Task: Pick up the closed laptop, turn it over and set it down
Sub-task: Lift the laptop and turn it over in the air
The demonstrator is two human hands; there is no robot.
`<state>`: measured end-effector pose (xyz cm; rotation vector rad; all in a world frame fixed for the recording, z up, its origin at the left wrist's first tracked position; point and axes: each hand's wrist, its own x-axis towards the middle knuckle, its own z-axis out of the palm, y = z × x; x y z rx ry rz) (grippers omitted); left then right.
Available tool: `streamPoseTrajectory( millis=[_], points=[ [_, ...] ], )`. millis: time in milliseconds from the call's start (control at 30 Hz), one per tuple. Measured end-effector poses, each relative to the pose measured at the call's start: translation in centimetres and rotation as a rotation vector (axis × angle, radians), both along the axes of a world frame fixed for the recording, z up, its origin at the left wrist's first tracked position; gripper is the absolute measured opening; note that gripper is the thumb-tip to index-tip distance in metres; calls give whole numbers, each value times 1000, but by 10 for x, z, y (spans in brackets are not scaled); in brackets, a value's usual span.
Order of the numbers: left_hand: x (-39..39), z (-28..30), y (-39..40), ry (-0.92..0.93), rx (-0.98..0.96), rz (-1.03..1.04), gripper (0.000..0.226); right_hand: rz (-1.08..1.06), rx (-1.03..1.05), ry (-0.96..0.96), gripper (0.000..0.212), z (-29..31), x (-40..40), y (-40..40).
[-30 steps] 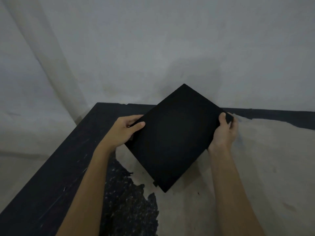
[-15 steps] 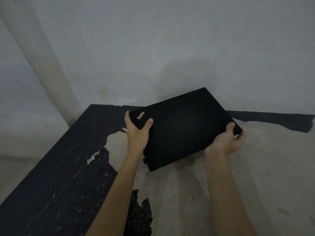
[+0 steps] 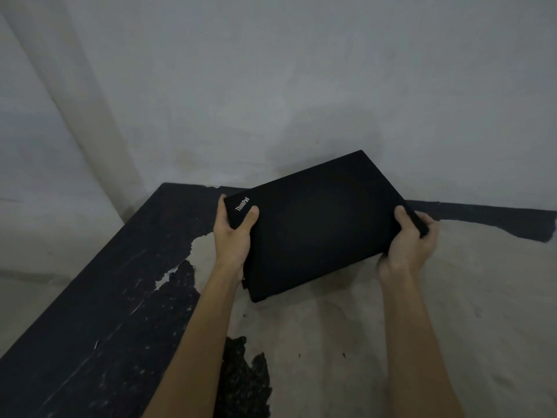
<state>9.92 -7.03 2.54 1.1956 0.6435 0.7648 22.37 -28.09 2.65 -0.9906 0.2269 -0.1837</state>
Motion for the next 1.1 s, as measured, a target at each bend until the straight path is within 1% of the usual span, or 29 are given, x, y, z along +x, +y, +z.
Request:
streamPoseTrajectory(
  millis=[167, 233, 300, 333, 400, 467, 600, 700, 800, 867, 967, 1033, 1100],
  points=[
    [-4, -1, 15, 14, 39, -19, 69, 217, -109, -30, 16, 4, 2, -13],
    [-4, -1, 19, -6, 54, -7, 58, 255, -107, -19, 16, 1, 4, -14],
    [-3, 0, 19, -33, 42, 11, 46, 249, -38, 10, 28, -2, 2, -11],
    [0, 1, 18, -51, 32, 25, 45, 234, 10, 18, 37, -2, 0, -7],
    [5, 1, 14, -91, 9, 73, 51, 228, 93, 17, 50, 0, -6, 4],
    [9, 2, 9, -127, -6, 128, 59, 276, 128, 15, 54, 4, -14, 20],
    [17, 6, -5, -183, -38, 200, 71, 377, 92, 11, 67, 0, -34, 57],
    [22, 5, -20, -218, -69, 203, 71, 347, 54, 5, 74, -2, -43, 69],
    [25, 3, -26, -245, -185, 145, 68, 307, 12, -11, 74, 1, -38, 61],
    [25, 3, -21, -231, -236, 96, 61, 303, -14, -2, 72, 4, -33, 53],
    [17, 7, -8, -126, -146, -31, 45, 330, -24, 0, 64, 7, -27, 38],
    [8, 12, 3, -32, -45, -187, 33, 357, -38, -1, 61, 7, -22, 26],
    [1, 17, 12, 35, 34, -363, 30, 398, -82, -7, 53, 9, -17, 14]
  ],
)
